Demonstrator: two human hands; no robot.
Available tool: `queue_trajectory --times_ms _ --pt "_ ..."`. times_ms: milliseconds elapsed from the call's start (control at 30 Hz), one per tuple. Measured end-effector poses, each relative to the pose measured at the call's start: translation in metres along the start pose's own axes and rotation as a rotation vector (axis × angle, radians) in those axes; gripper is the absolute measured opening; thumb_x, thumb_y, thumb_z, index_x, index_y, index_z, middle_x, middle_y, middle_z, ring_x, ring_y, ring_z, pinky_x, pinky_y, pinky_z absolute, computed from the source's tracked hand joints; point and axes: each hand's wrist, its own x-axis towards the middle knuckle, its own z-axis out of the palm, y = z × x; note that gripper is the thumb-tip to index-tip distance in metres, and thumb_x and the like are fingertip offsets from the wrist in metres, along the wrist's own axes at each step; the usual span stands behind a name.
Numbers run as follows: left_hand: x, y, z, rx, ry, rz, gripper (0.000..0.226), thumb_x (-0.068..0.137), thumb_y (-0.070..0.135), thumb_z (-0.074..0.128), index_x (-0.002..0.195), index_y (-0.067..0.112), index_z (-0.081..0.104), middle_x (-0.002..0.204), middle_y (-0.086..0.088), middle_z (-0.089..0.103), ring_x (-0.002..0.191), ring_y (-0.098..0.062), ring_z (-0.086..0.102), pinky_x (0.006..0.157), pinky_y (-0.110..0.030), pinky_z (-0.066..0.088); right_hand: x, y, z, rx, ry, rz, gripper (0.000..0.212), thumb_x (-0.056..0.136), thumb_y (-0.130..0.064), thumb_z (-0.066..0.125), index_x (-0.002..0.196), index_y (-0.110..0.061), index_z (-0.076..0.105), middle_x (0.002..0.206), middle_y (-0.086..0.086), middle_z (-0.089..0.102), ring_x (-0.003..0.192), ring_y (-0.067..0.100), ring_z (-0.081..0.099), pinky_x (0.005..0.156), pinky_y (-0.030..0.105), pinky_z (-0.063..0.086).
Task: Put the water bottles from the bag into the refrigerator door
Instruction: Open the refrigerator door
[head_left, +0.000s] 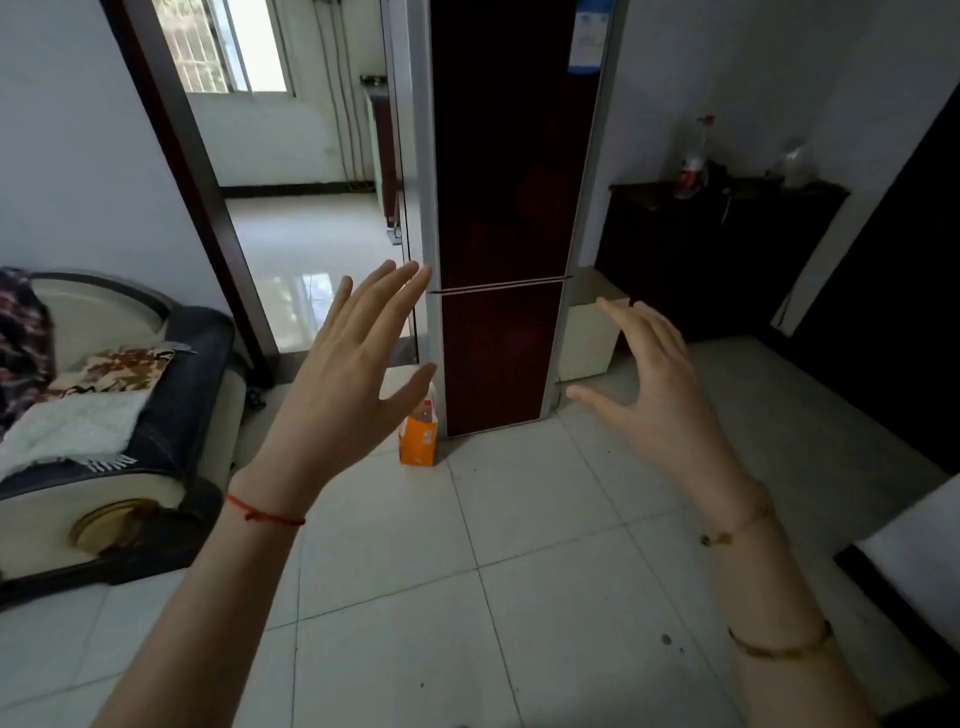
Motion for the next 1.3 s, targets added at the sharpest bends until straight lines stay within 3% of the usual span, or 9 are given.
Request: queue_trajectory --times_ms 200,300,433,667,800,1000,1200,1300 --pt "0.049 -0.031 0.042 0.002 -0.009 -0.019 0.075 0.091 0.034 0.057 0.154 0.019 0.02 0.16 0.001 0.025 0.151 -0.015 0.013 0.125 -0.035 0.002 0.05 0.034 0.028 0.011 -0.038 0.058 0.081 0.081 -0.039 0.072 0.148 -0.021 0.032 0.152 -0.002 0.034 0.143 0.01 0.02 0.12 0.041 0.022" --pt "0.073 -0.042 0.063 0.005 -0.017 -0.015 0.075 0.09 0.035 0.056 0.154 0.019 0.02 0.16 0.001 0.025 0.151 -0.016 0.014 0.124 -0.034 0.001 0.07 0.053 0.04 0.0 -0.054 0.064 0.08 0.081 -0.041 0.07 0.148 -0.02 0.032 0.152 -0.002 0.035 0.145 0.014 0.022 0.12 0.039 0.022" --pt "0.103 -0.046 0.092 -0.023 -0.051 -0.017 0.074 0.091 0.036 0.054 0.154 0.018 0.019 0.16 -0.001 0.026 0.151 -0.018 0.015 0.125 -0.04 0.005 0.093 0.079 0.052 0.003 -0.092 0.073 0.079 0.082 -0.042 0.069 0.149 -0.022 0.03 0.152 -0.004 0.034 0.145 0.013 0.021 0.12 0.034 0.019" --pt "0.159 -0.052 0.148 -0.013 -0.07 -0.055 0.074 0.091 0.035 0.054 0.154 0.019 0.018 0.16 -0.001 0.024 0.151 -0.016 0.014 0.125 -0.041 0.007 0.15 0.134 0.073 0.036 -0.155 0.059 0.078 0.083 -0.041 0.069 0.149 -0.022 0.03 0.152 -0.003 0.034 0.146 0.014 0.02 0.121 0.044 0.022" --pt "0.192 -0.051 0.179 -0.006 -0.04 -0.102 0.074 0.092 0.035 0.055 0.155 0.02 0.018 0.161 0.002 0.022 0.15 -0.009 0.008 0.125 -0.033 0.001 0.185 0.175 0.079 0.07 -0.184 0.034 0.078 0.084 -0.043 0.068 0.149 -0.024 0.029 0.153 -0.006 0.033 0.147 0.012 0.018 0.121 0.044 0.02" --pt "0.229 -0.044 0.213 0.031 -0.037 -0.168 0.074 0.092 0.033 0.055 0.154 0.019 0.019 0.16 -0.002 0.024 0.151 -0.017 0.013 0.125 -0.035 0.002 0.233 0.23 0.084 0.098 -0.225 -0.004 0.077 0.084 -0.043 0.068 0.148 -0.023 0.031 0.152 -0.005 0.035 0.146 0.014 0.021 0.121 0.046 0.022" --pt "0.245 -0.051 0.238 0.074 -0.054 -0.252 0.075 0.092 0.034 0.057 0.154 0.02 0.018 0.161 -0.001 0.023 0.151 -0.015 0.011 0.125 -0.035 0.001 0.272 0.261 0.102 0.134 -0.275 -0.025 0.075 0.084 -0.04 0.069 0.147 -0.023 0.032 0.152 -0.004 0.034 0.146 0.014 0.02 0.121 0.038 0.02" --pt "0.25 -0.06 0.246 0.082 -0.051 -0.292 0.074 0.092 0.034 0.057 0.154 0.019 0.019 0.16 -0.002 0.024 0.151 -0.017 0.013 0.125 -0.038 0.004 0.29 0.268 0.115 0.14 -0.307 -0.049 0.075 0.084 -0.04 0.069 0.147 -0.022 0.033 0.152 -0.004 0.035 0.146 0.015 0.02 0.121 0.042 0.021"
